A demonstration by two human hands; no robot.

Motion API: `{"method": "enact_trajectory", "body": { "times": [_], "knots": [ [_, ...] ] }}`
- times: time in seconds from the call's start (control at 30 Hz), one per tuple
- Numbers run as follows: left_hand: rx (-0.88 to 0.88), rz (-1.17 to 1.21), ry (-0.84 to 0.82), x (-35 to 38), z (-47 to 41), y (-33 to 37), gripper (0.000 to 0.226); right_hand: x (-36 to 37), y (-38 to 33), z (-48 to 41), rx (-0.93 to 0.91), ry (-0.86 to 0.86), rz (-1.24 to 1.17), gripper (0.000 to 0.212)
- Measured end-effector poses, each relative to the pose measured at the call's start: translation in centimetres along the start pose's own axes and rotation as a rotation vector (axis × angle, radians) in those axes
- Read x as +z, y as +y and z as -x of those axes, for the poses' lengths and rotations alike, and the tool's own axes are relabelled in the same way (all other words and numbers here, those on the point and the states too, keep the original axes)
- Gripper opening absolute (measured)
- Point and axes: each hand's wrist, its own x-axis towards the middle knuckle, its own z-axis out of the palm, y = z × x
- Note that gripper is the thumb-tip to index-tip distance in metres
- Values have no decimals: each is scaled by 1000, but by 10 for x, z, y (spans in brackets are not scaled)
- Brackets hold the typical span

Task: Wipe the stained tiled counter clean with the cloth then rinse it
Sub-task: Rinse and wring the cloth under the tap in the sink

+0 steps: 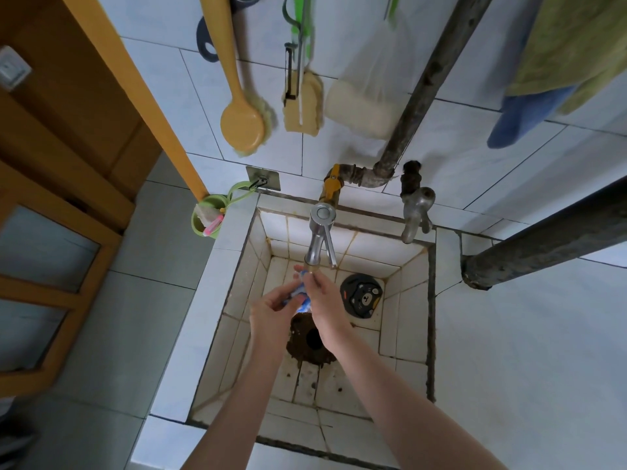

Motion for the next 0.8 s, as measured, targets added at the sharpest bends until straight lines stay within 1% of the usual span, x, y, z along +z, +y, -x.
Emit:
{"method": "enact_trajectory", "body": {
  "times": [0.1, 0.17, 0.23, 0.3, 0.4, 0.47, 0.53, 0.63, 0.7, 0.77, 0.8],
  "knots": [
    [-17, 5, -6, 1, -2, 1, 29, -4, -1, -10, -29, 156, 114, 21],
    [-14, 8, -2, 2, -4, 2, 28, -6, -2, -11, -23, 199, 44, 21],
    [-13, 37, -20, 3, -7, 3, 32, -7, 0, -7, -39, 130, -16, 21],
    [-22, 62, -59, 4, -8, 5, 36, -5, 5, 0, -85, 34, 13, 21],
    [-12, 49, -70, 7, -8, 6, 34, -5, 7, 1, -106, 8, 18, 19],
    [-33, 87, -35, 6, -8, 7, 31, -8, -1, 0, -137, 64, 118, 14],
    [-66, 114, -5, 6, -10, 8, 27, -10, -5, -2, -169, 170, 192, 10],
    [-52, 33, 34, 6, -14, 7, 23, -13, -5, -7, -136, 296, 103, 6],
    [-46, 19, 77, 5, -17, 8, 23, -15, -6, -5, -125, 266, 11, 8],
    [-56, 72, 87, 4, -17, 9, 22, -14, -4, 1, -123, 142, 5, 13],
    [-61, 111, 62, 6, -16, 10, 21, -12, -1, 4, -120, 66, 14, 15]
  ]
}}
